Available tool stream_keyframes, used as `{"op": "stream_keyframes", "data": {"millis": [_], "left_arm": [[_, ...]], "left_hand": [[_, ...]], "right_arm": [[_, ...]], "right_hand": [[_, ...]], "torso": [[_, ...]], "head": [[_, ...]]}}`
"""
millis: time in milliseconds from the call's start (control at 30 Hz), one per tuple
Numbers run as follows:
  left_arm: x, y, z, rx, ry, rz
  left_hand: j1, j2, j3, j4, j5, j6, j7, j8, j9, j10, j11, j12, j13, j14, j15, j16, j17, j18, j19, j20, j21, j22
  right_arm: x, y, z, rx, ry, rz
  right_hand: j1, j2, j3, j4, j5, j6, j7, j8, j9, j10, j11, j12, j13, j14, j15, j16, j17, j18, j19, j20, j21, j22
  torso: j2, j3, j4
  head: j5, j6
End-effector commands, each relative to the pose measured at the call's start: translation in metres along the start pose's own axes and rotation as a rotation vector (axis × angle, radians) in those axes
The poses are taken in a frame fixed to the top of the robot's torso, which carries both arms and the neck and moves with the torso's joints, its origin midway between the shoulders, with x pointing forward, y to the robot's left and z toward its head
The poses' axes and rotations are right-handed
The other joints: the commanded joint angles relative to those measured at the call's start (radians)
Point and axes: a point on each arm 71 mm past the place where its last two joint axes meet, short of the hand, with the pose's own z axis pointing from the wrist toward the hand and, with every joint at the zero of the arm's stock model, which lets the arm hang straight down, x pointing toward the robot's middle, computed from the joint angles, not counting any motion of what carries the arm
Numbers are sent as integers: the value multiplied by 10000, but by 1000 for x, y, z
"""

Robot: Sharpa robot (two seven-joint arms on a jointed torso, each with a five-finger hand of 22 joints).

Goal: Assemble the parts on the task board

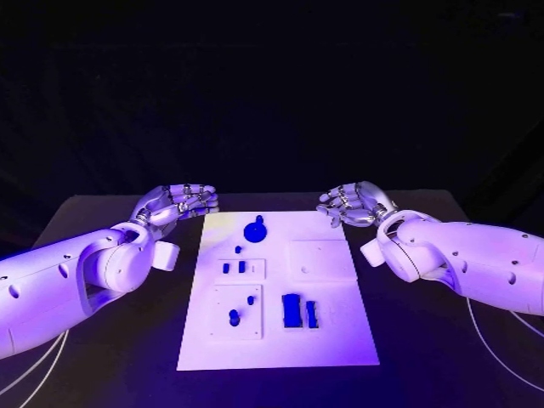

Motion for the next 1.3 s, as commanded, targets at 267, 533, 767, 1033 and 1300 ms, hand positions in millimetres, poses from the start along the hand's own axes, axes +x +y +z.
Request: {"op": "stream_keyframes", "data": {"millis": [267,533,767,1033,1300], "left_arm": [[0,3,7,202,-718,-95],[16,8,-1,226,-1381,59],[41,14,-16,231,-2473,371],[59,16,-30,207,-3275,652],[63,17,-32,200,-3419,708]], "left_hand": [[-5043,2082,-4977,-1634,-3080,-8539,-2093,-1679,-3686,-10182,-1902,-689,-646,-8230,-1725,-1753,-3383,-1693,-6894,-2890,-1759,-2616],[-13919,2082,-4977,-1634,-3080,-8539,-2093,-1679,-3686,-10182,-1902,-689,-646,-8230,-1725,-1753,-3383,-1693,-6894,-2890,-1759,-2616],[-13919,2082,-4977,-1634,-3080,-8539,-2093,-1679,-3686,-10182,-1902,-689,-646,-8230,-1725,-1753,-3383,-1693,-6894,-2890,-1759,-2616],[-13919,2082,-4977,-1634,-3080,-8539,-2093,-1679,-3686,-10182,-1902,-689,-646,-8230,-1725,-1753,-3383,-1693,-6894,-2890,-1759,-2616],[-13919,2082,-4977,-1634,-3080,-8539,-2093,-1679,-3686,-10182,-1902,-689,-646,-8230,-1725,-1753,-3383,-1693,-6894,-2890,-1759,-2616]], "right_arm": [[-5,-4,16,-9,-581,906],[22,8,2,-168,-1031,2522],[51,23,-20,-42,-1659,4403],[61,29,-29,93,-1889,5032],[61,29,-29,93,-1889,5032]], "right_hand": [[-5136,1253,-2179,-2862,-1766,-8274,-1767,-2807,-4219,-9483,-1110,-4313,-6742,-10927,-491,-6811,-5506,-1706,-10517,-1502,-1861,-9735],[-14150,1253,-2179,-2862,-1766,-8274,-1767,-2807,-4219,-9483,-1110,-4313,-6742,-10927,-491,-6811,-5506,-1706,-10517,-1502,-1861,-9735],[-14150,1253,-2179,-2862,-1766,-8274,-1767,-2807,-4219,-9483,-1110,-4313,-6742,-10927,-491,-6811,-5506,-1706,-10517,-1502,-1861,-9735],[-14150,1253,-2179,-2862,-1766,-8274,-1767,-2807,-4219,-9483,-1110,-4313,-6742,-10927,-491,-6811,-5506,-1706,-10517,-1502,-1861,-9735],[-14150,1253,-2179,-2862,-1766,-8274,-1767,-2807,-4219,-9483,-1110,-4313,-6742,-10927,-491,-6811,-5506,-1706,-10517,-1502,-1861,-9735]], "torso": [[-126,18,-27],[-743,132,-410],[-1066,191,-610],[-1068,192,-611],[-1068,192,-611]], "head": [[98,266],[515,755],[733,1011],[734,1012],[734,1012]]}}
